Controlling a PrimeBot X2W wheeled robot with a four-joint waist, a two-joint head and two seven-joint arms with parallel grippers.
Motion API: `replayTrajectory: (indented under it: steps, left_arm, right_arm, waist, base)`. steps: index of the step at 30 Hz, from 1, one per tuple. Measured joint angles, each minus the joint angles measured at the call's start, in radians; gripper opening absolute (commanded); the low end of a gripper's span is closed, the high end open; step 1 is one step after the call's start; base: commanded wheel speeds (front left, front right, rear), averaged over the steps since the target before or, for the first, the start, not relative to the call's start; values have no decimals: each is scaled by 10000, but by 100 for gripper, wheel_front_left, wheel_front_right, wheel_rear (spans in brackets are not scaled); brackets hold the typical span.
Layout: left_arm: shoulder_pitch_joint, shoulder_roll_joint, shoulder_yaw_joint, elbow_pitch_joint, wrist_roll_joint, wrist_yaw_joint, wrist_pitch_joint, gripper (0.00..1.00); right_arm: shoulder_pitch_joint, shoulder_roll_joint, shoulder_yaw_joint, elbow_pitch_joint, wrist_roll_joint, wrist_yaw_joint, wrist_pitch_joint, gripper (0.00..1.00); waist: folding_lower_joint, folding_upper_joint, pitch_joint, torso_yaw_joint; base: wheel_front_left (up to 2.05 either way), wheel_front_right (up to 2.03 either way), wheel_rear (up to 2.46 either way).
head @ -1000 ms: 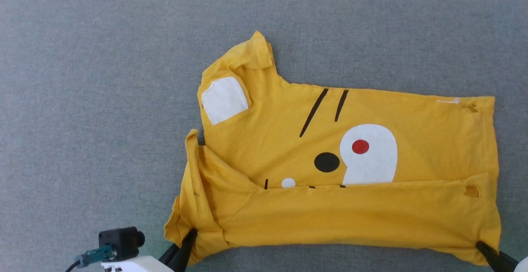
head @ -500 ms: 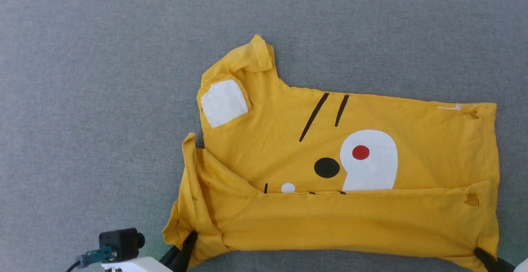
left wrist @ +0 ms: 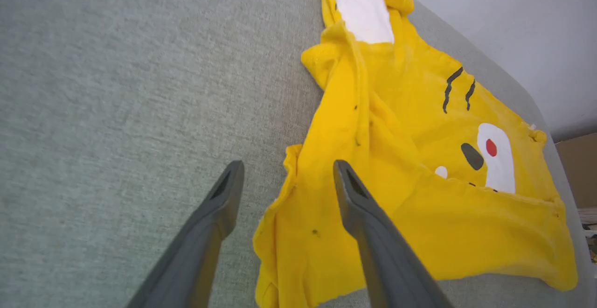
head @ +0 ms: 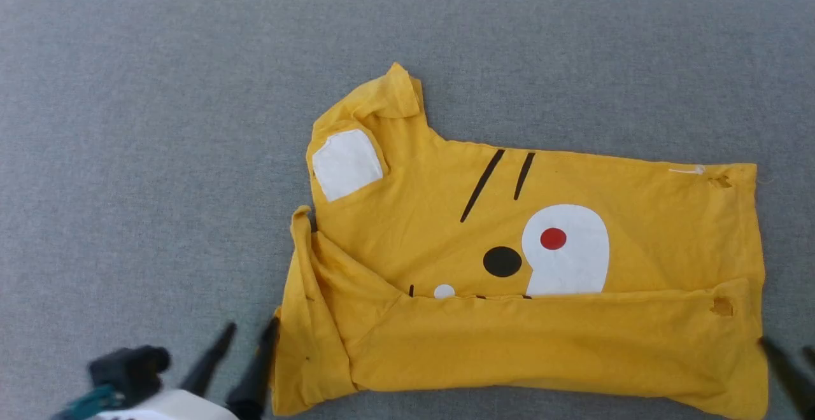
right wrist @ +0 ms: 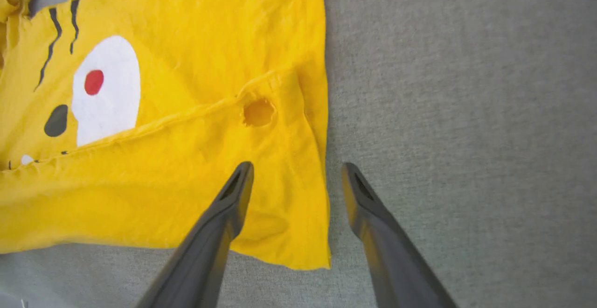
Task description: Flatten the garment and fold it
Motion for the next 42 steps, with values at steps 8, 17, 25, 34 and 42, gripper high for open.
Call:
replayTrajectory:
  steps: [8,17,25,34,42]
  left_arm:
    - [-402,309,794,-1599,1887,709,-1829,100]
    - [-1548,-692,428,-477,4493,1666,-3120,100]
    - [-4368,242,-242,-94,5503,750,-1570,100]
    - [-9453,537,-1135,988,4963,-1732,1994,100]
    - [-11193,370,-1898,2698,3942,-3095,4456,100]
  right_arm:
    - [-1305,-44,-1409,-1306,-1931,-10,-3292,100]
    - [-1843,802,-393,-792,-3269,-10,-5427,100]
    - [-2190,652,-46,-581,-3296,-10,-5593,100]
    - [-3188,355,360,-328,-3091,-10,-5703,100]
    - [-3659,351,658,180,-3018,-10,-5917,100]
  waist:
    - [0,0,-119,-21]
    - [0,0,48,-117]
    - [1,0,750,-131]
    - [3,0,2163,-222]
    - [3,0,3310,-482]
  base:
    - [0,0,0]
    - [0,0,0]
    - [0,0,0]
    - [0,0,0]
    - [0,0,0]
